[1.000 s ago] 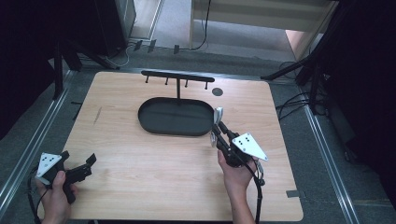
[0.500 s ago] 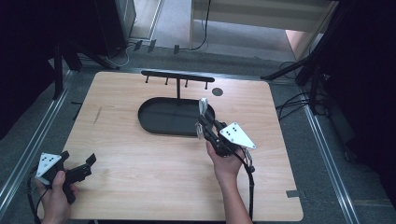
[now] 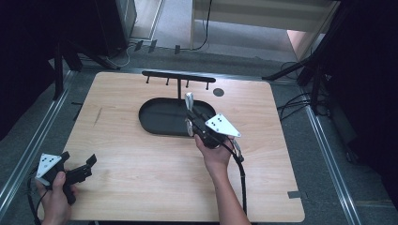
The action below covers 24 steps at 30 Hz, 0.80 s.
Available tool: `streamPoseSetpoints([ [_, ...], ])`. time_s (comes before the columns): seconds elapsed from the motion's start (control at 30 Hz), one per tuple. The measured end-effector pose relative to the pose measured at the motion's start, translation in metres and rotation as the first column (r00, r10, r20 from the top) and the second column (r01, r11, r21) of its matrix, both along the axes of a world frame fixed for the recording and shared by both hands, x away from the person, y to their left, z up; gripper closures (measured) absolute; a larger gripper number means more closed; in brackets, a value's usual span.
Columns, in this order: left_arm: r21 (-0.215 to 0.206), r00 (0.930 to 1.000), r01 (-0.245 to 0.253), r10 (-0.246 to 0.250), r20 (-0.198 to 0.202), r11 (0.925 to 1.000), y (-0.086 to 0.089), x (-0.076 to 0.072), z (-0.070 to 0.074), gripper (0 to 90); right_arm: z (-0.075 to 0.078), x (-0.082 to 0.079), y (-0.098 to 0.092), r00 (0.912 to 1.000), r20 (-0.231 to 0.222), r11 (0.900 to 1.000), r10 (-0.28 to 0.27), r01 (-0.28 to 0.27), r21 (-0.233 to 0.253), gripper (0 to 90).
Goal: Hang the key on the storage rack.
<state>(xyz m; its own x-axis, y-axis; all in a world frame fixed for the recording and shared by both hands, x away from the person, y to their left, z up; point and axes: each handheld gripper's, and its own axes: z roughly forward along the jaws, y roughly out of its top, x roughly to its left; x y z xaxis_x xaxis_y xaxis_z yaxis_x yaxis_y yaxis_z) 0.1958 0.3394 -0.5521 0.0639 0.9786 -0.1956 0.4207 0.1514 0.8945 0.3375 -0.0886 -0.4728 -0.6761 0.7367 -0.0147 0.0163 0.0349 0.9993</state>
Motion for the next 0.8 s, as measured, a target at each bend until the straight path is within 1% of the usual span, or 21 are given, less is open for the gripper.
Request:
streamPoseSetpoints([
  [0.17, -0.001, 1.0000, 0.003, -0.003, 0.005, 1.0000, 0.000, -0.001, 0.000, 0.0, -0.003, 0.012, 0.008, 0.9997, -0.020, 1.000, 0.011, -0.011, -0.008, 75.7],
  [0.2, -0.001, 1.0000, 0.004, -0.004, 0.004, 1.0000, 0.000, -0.001, 0.000, 0.0, -0.003, 0.016, 0.010, 0.9993, -0.033, 1.000, 0.018, -0.018, -0.001, 75.7],
  [0.23, -0.002, 1.0000, 0.004, -0.004, 0.004, 1.0000, 0.000, -0.001, 0.000, 0.0, -0.004, 0.021, 0.013, 0.9987, -0.044, 1.000, 0.025, -0.026, -0.006, 75.7],
  [0.27, -0.002, 1.0000, 0.004, -0.004, 0.004, 1.0000, 0.001, -0.001, 0.000, 0.0, -0.004, 0.021, 0.013, 0.9987, -0.044, 1.000, 0.025, -0.026, -0.006, 75.7],
  [0.3, -0.002, 1.0000, 0.004, -0.004, 0.004, 1.0000, 0.001, -0.001, 0.000, 0.0, -0.005, 0.028, 0.015, 0.9972, -0.068, 0.999, 0.032, -0.033, -0.004, 75.7],
  [0.33, -0.002, 1.0000, 0.003, -0.003, 0.004, 1.0000, 0.001, -0.001, 0.000, 0.0, -0.006, 0.031, 0.016, 0.9963, -0.079, 0.999, 0.034, -0.035, -0.007, 75.7],
  [0.37, -0.002, 1.0000, 0.004, -0.004, 0.004, 1.0000, 0.001, -0.001, 0.000, 0.0, -0.006, 0.031, 0.016, 0.9963, -0.079, 0.999, 0.034, -0.035, -0.007, 75.7],
  [0.4, -0.002, 1.0000, 0.004, -0.004, 0.004, 1.0000, 0.001, -0.001, 0.000, 0.0, -0.007, 0.035, 0.016, 0.9958, -0.086, 0.999, 0.032, -0.033, -0.010, 75.7],
  [0.43, -0.003, 1.0000, 0.004, -0.004, 0.005, 1.0000, 0.001, -0.001, 0.000, 0.0, -0.008, 0.038, 0.017, 0.9946, -0.099, 0.999, 0.031, -0.033, -0.014, 75.7],
  [0.57, -0.005, 1.0000, 0.005, -0.005, 0.005, 1.0000, 0.001, -0.001, 0.000, 0.0, -0.011, 0.049, 0.015, 0.9924, -0.121, 1.000, 0.022, -0.022, -0.003, 75.7],
  [0.63, -0.006, 1.0000, 0.005, -0.005, 0.006, 1.0000, 0.001, -0.001, 0.000, 0.0, -0.011, 0.055, 0.015, 0.9899, -0.139, 1.000, 0.029, -0.029, -0.001, 75.7],
  [0.7, -0.006, 1.0000, 0.005, -0.005, 0.006, 1.0000, 0.001, -0.001, 0.000, 0.0, -0.011, 0.056, 0.015, 0.9895, -0.141, 0.999, 0.032, -0.032, 0.000, 75.7],
  [0.77, -0.007, 1.0000, 0.005, -0.005, 0.006, 1.0000, 0.001, -0.001, 0.000, 0.0, -0.010, 0.059, 0.015, 0.9869, -0.158, 0.999, 0.034, -0.033, 0.012, 75.7],
  [0.8, -0.007, 1.0000, 0.005, -0.005, 0.006, 1.0000, 0.001, -0.001, 0.000, 0.0, -0.010, 0.059, 0.015, 0.9869, -0.158, 0.999, 0.034, -0.033, 0.012, 75.7],
])
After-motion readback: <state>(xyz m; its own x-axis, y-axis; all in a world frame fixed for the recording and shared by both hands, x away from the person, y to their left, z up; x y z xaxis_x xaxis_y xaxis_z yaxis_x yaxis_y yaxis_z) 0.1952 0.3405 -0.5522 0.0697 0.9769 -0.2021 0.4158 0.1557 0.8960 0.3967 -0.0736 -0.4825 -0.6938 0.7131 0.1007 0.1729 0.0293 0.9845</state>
